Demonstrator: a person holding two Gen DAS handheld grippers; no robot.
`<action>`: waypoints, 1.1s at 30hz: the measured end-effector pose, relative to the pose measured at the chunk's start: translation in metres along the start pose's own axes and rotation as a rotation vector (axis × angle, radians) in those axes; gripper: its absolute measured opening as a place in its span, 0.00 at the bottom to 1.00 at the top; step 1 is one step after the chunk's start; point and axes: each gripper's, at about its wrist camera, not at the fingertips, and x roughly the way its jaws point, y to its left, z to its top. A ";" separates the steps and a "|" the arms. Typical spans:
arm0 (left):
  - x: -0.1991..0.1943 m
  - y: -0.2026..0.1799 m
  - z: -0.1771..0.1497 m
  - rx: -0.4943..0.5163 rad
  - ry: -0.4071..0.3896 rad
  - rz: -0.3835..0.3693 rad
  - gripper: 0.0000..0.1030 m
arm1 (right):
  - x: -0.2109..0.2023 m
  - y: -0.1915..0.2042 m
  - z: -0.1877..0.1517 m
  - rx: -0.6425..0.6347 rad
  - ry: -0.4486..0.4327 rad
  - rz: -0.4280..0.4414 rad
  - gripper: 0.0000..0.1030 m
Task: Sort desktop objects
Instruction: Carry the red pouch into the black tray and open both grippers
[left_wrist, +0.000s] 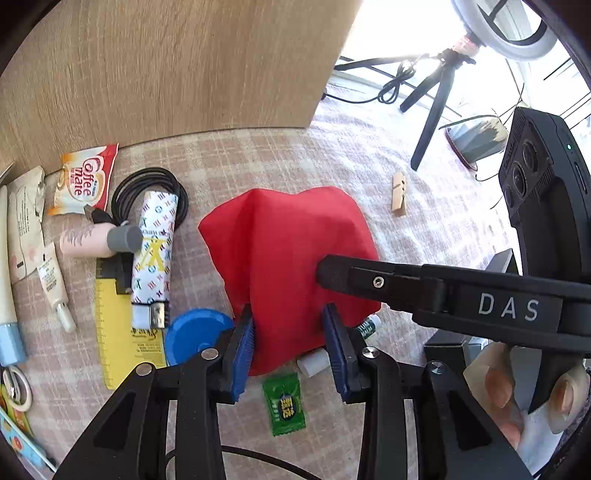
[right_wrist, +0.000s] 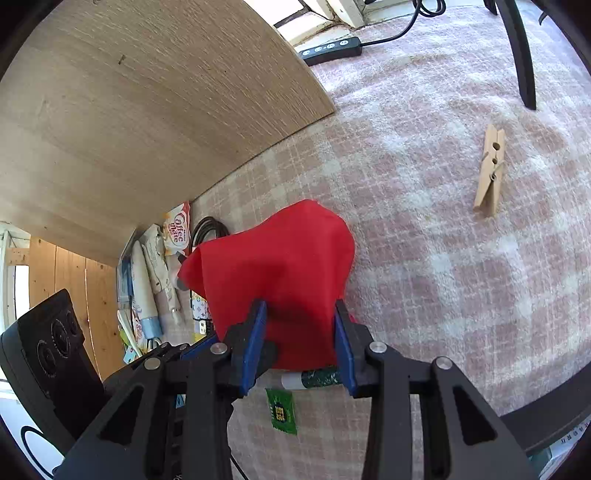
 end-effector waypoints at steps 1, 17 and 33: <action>-0.002 -0.003 -0.006 -0.003 0.009 -0.009 0.32 | -0.004 -0.001 -0.007 -0.001 0.005 -0.005 0.35; -0.082 -0.143 -0.010 0.250 -0.115 -0.043 0.32 | -0.164 -0.041 -0.066 0.025 -0.244 0.028 0.35; -0.051 -0.345 -0.086 0.636 0.018 -0.250 0.32 | -0.310 -0.188 -0.173 0.282 -0.422 -0.076 0.35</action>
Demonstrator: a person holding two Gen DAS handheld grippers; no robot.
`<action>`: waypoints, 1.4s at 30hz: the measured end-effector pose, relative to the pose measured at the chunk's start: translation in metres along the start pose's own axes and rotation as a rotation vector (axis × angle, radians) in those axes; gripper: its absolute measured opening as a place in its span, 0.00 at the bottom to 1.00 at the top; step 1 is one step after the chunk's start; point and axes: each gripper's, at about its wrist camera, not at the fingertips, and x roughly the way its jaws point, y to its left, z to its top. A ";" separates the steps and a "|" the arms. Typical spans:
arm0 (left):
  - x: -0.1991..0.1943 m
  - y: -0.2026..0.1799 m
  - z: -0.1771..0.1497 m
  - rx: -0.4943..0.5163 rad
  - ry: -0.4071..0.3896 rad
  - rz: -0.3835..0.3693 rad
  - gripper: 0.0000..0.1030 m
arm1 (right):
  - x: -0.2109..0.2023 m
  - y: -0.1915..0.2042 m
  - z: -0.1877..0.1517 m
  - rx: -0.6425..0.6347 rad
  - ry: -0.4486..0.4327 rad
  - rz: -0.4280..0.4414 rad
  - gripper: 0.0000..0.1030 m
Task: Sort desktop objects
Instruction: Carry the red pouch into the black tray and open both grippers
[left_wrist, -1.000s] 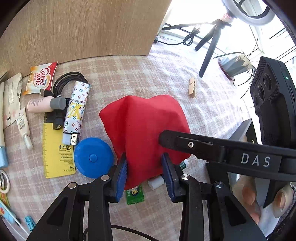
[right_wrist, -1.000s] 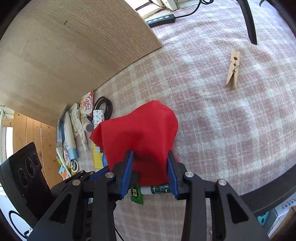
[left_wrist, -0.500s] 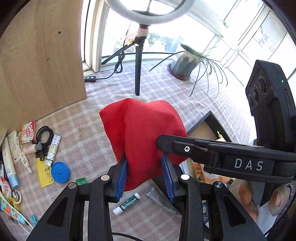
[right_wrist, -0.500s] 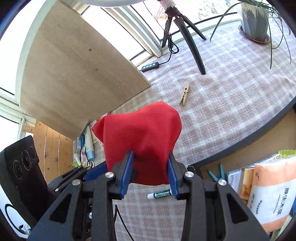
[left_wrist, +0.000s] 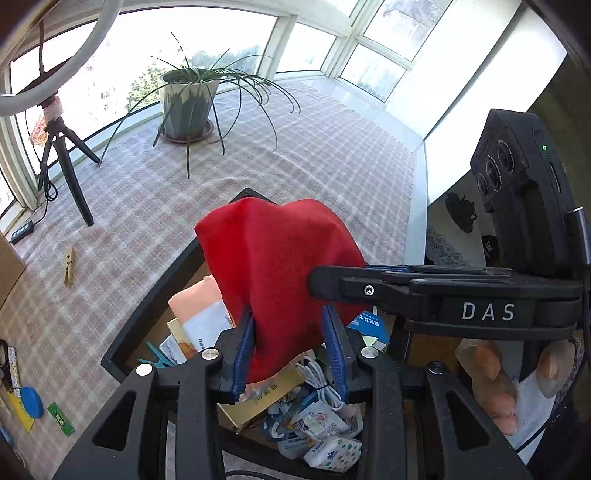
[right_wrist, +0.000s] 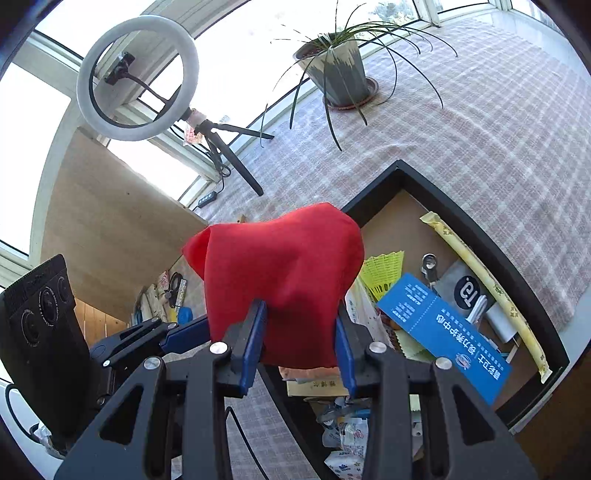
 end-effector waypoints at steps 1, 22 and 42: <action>0.005 -0.011 0.002 0.019 0.011 -0.013 0.32 | -0.008 -0.012 -0.004 0.023 -0.006 -0.007 0.35; 0.038 -0.069 -0.001 0.105 0.076 -0.046 0.31 | -0.078 -0.107 -0.041 0.179 -0.100 -0.144 0.36; -0.031 0.108 -0.069 -0.231 0.028 0.237 0.31 | 0.018 0.046 -0.015 -0.199 0.071 -0.070 0.37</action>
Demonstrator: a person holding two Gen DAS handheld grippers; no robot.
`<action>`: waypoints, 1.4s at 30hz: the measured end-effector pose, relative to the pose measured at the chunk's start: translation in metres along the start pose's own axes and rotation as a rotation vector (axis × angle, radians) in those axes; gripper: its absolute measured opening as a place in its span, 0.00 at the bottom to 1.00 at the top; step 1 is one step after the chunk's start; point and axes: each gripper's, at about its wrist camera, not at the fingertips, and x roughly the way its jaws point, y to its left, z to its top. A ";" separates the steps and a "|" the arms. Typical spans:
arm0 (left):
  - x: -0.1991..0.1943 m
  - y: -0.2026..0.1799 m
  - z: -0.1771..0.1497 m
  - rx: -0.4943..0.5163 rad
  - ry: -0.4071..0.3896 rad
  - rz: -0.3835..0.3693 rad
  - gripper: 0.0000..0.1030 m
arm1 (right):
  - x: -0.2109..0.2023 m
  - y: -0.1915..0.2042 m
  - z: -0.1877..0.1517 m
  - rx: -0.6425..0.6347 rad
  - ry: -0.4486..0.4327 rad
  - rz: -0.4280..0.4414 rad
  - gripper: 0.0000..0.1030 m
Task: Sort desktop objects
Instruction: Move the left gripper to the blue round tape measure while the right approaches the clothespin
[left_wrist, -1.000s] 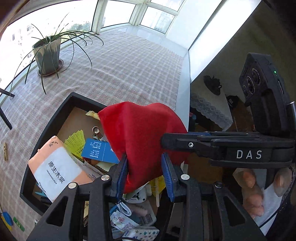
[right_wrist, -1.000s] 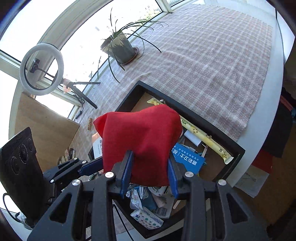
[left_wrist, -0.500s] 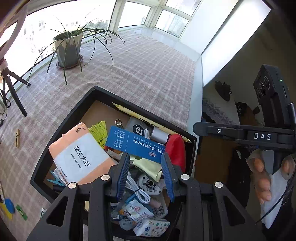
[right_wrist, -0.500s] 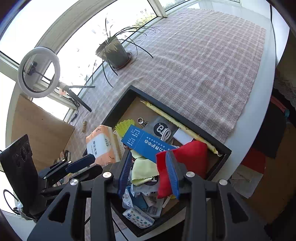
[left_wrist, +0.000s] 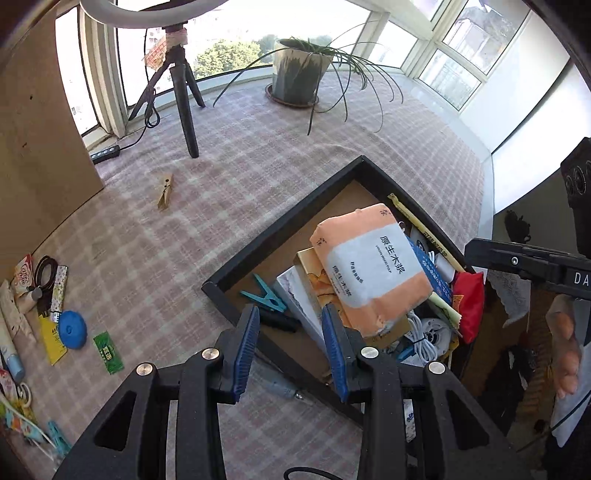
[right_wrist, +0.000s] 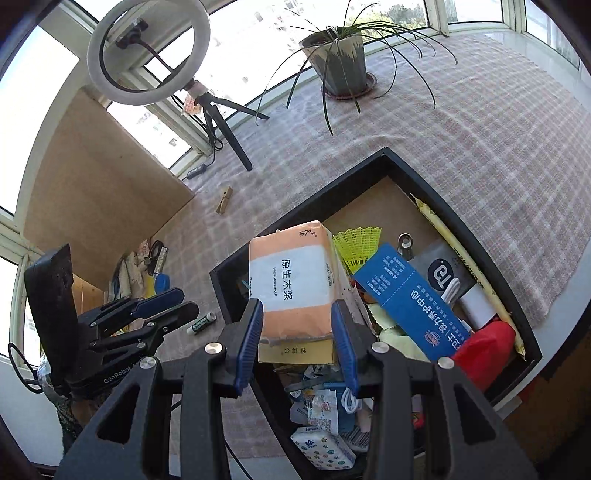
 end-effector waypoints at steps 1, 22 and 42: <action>-0.001 0.015 -0.002 -0.026 0.001 0.025 0.31 | 0.006 0.012 0.005 -0.027 0.008 -0.002 0.37; 0.033 0.235 -0.036 -0.461 0.121 0.300 0.34 | 0.194 0.145 0.124 -0.206 0.211 -0.091 0.45; 0.061 0.248 -0.036 -0.461 0.136 0.335 0.40 | 0.296 0.157 0.160 -0.164 0.286 -0.205 0.45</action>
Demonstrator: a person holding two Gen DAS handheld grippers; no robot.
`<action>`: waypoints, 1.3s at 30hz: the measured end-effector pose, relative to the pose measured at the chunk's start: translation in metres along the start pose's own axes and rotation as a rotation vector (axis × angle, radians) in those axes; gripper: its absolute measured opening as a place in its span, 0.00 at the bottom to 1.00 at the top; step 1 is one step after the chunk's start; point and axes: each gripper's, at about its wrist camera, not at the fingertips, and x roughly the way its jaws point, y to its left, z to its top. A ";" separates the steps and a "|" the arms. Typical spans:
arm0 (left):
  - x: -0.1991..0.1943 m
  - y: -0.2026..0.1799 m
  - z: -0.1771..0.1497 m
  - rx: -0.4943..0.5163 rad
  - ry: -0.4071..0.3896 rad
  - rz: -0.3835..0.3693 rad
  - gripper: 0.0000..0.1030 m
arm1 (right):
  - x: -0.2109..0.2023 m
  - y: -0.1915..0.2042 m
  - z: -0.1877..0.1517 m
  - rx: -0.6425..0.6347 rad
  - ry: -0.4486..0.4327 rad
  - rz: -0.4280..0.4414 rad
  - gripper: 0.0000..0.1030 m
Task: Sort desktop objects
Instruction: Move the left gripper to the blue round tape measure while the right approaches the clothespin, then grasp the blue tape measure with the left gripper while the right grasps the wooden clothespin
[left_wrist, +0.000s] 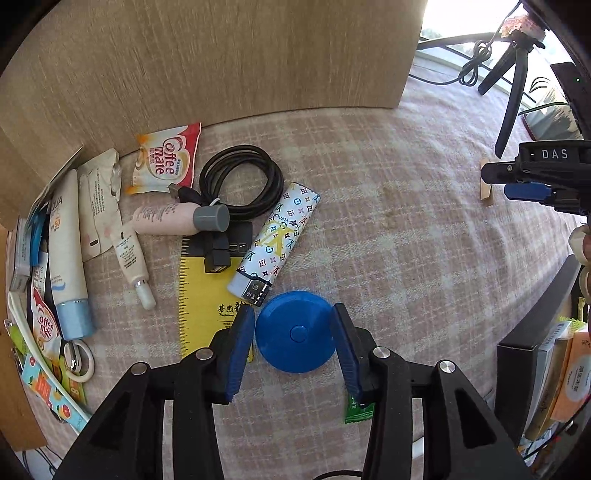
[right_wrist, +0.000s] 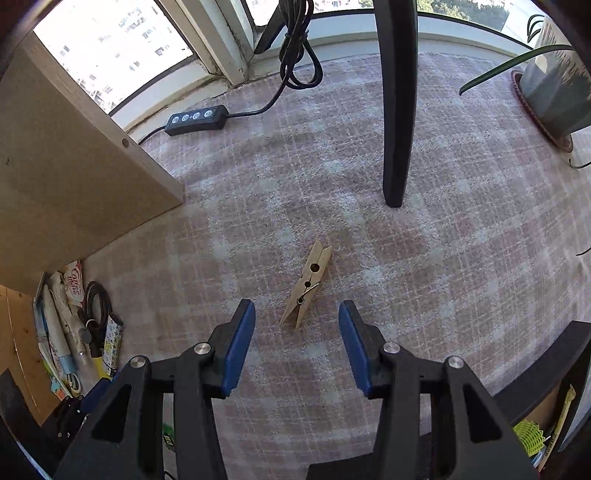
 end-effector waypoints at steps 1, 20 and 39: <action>-0.001 0.000 -0.001 -0.001 0.000 0.001 0.40 | 0.003 0.001 0.002 0.001 0.001 -0.009 0.44; 0.001 -0.015 -0.012 0.071 0.019 0.030 0.44 | 0.009 0.001 0.013 -0.041 -0.009 -0.081 0.20; -0.016 0.007 -0.033 0.040 0.003 -0.028 0.61 | -0.021 -0.020 -0.008 -0.068 -0.001 -0.050 0.12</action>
